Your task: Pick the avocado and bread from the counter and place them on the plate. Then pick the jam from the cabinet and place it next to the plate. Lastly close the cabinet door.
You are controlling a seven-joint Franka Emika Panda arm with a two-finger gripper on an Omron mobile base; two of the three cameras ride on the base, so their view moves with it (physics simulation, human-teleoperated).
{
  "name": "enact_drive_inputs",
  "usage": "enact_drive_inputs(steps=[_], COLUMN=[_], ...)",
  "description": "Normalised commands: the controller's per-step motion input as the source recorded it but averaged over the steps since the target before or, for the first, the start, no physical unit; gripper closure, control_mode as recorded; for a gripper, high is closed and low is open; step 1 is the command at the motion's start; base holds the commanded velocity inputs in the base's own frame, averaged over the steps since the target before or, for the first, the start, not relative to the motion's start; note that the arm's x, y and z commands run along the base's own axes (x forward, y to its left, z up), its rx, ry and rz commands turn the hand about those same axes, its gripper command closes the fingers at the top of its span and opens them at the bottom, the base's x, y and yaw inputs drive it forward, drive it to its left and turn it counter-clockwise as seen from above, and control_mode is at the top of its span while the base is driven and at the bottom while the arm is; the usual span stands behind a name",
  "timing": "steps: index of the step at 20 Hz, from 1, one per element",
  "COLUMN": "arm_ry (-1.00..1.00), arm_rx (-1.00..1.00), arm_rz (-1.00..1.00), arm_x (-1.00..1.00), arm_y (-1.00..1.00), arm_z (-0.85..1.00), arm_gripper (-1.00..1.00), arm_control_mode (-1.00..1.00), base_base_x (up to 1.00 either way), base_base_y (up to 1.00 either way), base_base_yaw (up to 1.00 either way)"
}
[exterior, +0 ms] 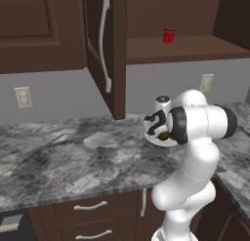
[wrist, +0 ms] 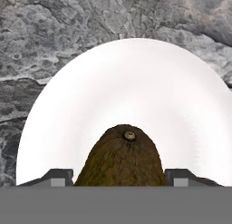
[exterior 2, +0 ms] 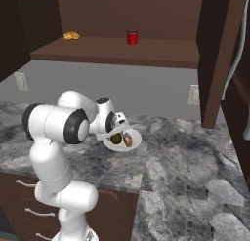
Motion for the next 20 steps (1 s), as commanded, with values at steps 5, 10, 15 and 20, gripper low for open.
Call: enact_drive_inputs(steps=[5,10,15,20], arm_ry=[0.01,0.04,0.0,0.0], arm_rx=[0.0,-0.01,0.0,0.0], arm_rz=[0.0,0.0,0.0,0.0], arm_x=[0.05,0.13,0.0,0.0], arm_y=[0.0,0.07,0.0,0.0], arm_z=[-0.22,-0.17,0.0,0.11], arm_gripper=[1.0,-1.0,-1.0,-1.0], arm_control_mode=[-1.0,-1.0,-1.0,-1.0], base_base_x=[0.0,0.0,0.0,0.0], base_base_y=[0.0,0.0,0.0,0.0], base_base_yaw=[0.0,0.0,0.0,0.0])
